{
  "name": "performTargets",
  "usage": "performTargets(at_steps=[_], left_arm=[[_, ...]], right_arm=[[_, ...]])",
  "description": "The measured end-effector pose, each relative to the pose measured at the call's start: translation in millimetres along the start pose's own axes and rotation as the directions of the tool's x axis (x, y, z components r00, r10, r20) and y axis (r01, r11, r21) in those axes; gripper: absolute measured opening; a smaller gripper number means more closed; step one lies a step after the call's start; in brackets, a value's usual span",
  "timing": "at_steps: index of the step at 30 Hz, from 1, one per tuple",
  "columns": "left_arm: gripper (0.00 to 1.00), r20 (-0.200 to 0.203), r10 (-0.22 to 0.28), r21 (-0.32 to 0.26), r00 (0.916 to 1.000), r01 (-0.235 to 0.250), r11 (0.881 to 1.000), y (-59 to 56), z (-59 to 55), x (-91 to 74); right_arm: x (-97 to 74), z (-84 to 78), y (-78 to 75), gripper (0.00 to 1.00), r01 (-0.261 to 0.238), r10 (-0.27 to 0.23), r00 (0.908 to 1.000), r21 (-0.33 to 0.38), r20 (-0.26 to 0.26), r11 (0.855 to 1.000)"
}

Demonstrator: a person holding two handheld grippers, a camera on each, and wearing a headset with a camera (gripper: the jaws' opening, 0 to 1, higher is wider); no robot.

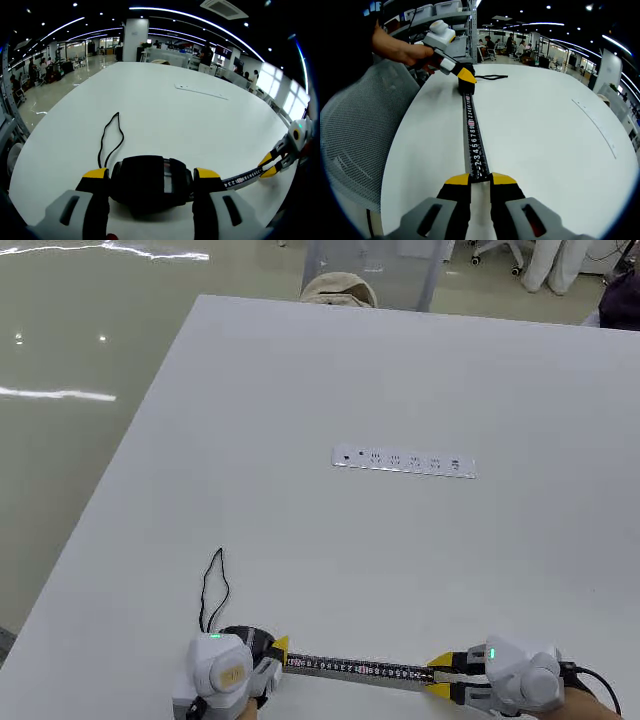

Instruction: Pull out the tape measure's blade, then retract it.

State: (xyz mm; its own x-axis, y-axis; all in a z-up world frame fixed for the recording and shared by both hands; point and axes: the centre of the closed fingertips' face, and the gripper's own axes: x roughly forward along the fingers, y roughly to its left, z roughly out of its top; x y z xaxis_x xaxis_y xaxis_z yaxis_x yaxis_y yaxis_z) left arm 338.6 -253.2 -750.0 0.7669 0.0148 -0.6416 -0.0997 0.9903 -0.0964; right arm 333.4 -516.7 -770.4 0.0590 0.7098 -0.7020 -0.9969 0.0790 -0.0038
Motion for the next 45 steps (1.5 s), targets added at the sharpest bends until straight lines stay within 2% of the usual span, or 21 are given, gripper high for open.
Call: performTargets(at_steps=[7, 24, 45], left_arm=[[0.64, -0.015, -0.009, 0.000, 0.9999, 0.009, 1.000, 0.1, -1.6, 1.1], [0.65, -0.015, -0.015, 0.005, 0.9998, 0.015, 1.000, -0.5, -1.8, 1.1], [0.65, -0.015, -0.007, 0.024, 0.9999, 0.008, 1.000, -0.7, -2.0, 1.8]], right_arm=[[-1.4, 1.6, 1.4, 0.12, 0.003, -0.003, 1.0000, -0.006, -0.007, 1.000], [-0.3, 2.7, 1.1, 0.13, 0.006, -0.007, 0.9998, -0.007, -0.018, 1.000], [5.2, 8.0, 0.6, 0.13, 0.003, -0.003, 1.0000, -0.009, -0.009, 1.000]])
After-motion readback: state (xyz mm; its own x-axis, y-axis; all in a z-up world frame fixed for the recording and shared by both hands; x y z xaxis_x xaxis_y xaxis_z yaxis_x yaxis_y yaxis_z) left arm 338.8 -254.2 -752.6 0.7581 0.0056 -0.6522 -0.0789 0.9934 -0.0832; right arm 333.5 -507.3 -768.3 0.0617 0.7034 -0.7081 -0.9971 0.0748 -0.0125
